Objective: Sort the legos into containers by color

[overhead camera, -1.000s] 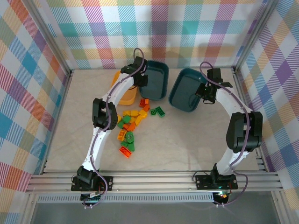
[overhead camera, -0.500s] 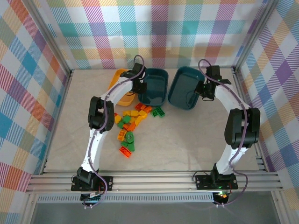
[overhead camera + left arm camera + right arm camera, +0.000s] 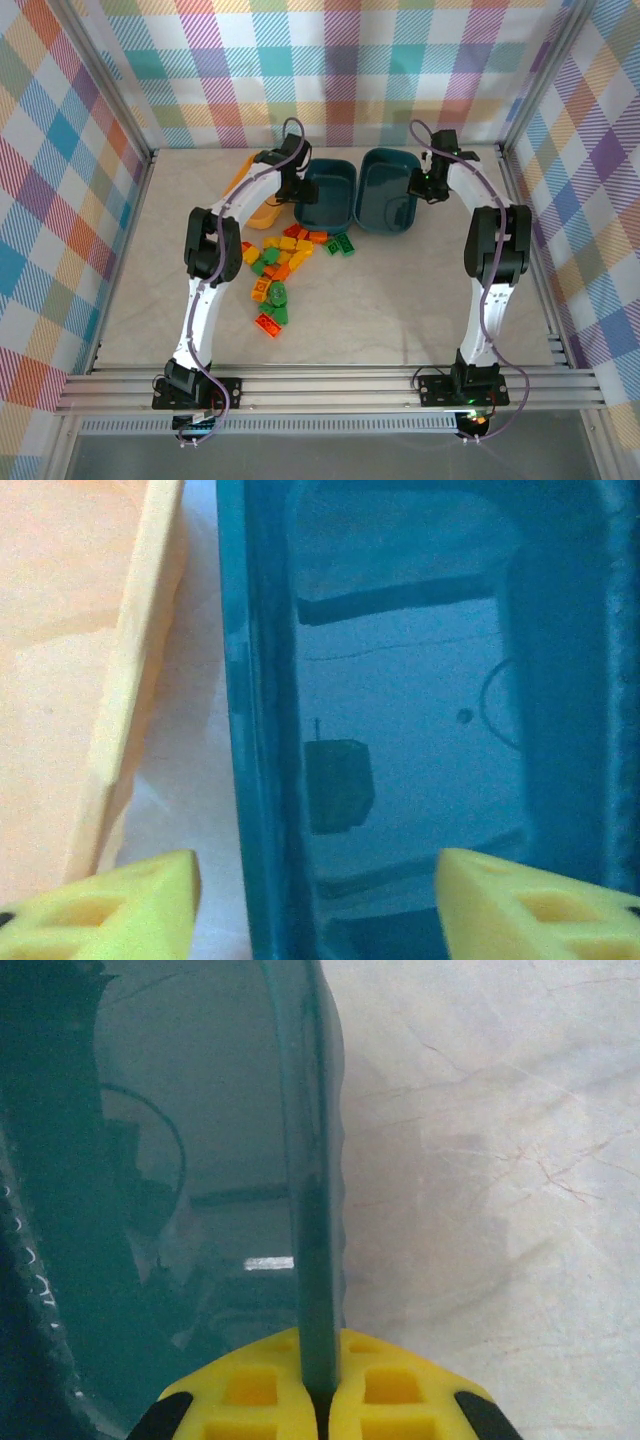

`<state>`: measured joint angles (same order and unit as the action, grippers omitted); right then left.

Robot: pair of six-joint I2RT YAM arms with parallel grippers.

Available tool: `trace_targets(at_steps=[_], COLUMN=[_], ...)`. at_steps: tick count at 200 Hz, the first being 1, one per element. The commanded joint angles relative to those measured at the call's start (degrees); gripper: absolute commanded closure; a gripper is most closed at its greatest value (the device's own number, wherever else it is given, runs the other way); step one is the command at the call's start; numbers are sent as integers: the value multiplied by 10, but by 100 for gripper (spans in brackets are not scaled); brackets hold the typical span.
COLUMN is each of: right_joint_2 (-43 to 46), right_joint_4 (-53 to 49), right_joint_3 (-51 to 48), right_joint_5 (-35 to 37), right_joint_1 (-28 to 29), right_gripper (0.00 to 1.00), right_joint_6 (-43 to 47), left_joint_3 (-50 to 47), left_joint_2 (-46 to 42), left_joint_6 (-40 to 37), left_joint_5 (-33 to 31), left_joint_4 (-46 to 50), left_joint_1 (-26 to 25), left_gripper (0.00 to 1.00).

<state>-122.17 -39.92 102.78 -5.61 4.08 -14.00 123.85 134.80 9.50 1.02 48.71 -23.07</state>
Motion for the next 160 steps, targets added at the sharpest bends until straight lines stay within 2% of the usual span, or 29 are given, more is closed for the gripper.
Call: trace_targets(at_steps=[1, 24, 30, 39, 49, 73, 114, 160], right_joint_2=[-24, -35, -36, -36, -36, -30, 18, 119], right_joint_4=[-33, -36, -34, -31, -31, -33, -28, 28], right_joint_3=[38, 52, 53, 53, 57, 65, 39, -104], right_joint_5=[-33, -44, -46, -52, -55, -54, -43, -34], right_joint_1=[-3, -3, -3, -3, -4, -3, -5, -5], right_gripper=[98, 93, 88, 80, 70, 60, 50, 46], right_joint_6=[18, 9, 6, 3, -1, -4, -17, -67], left_joint_3=[24, -3, -23, -59, -98, -160, -210, -216], left_joint_2=[-67, -112, -124, -142, -157, -166, -160, -129], left_joint_6=[9, 24, 28, 32, 34, 49, 77, 110], left_joint_5=[38, 47, 55, 60, 66, 118, 207, 251], left_joint_4=[30, 30, 23, 7, -10, -39, -86, -121], left_joint_1=[9, 31, 40, 54, 68, 98, 105, 84], left_gripper=[32, 28, 26, 18, 15, 13, 11, 8])
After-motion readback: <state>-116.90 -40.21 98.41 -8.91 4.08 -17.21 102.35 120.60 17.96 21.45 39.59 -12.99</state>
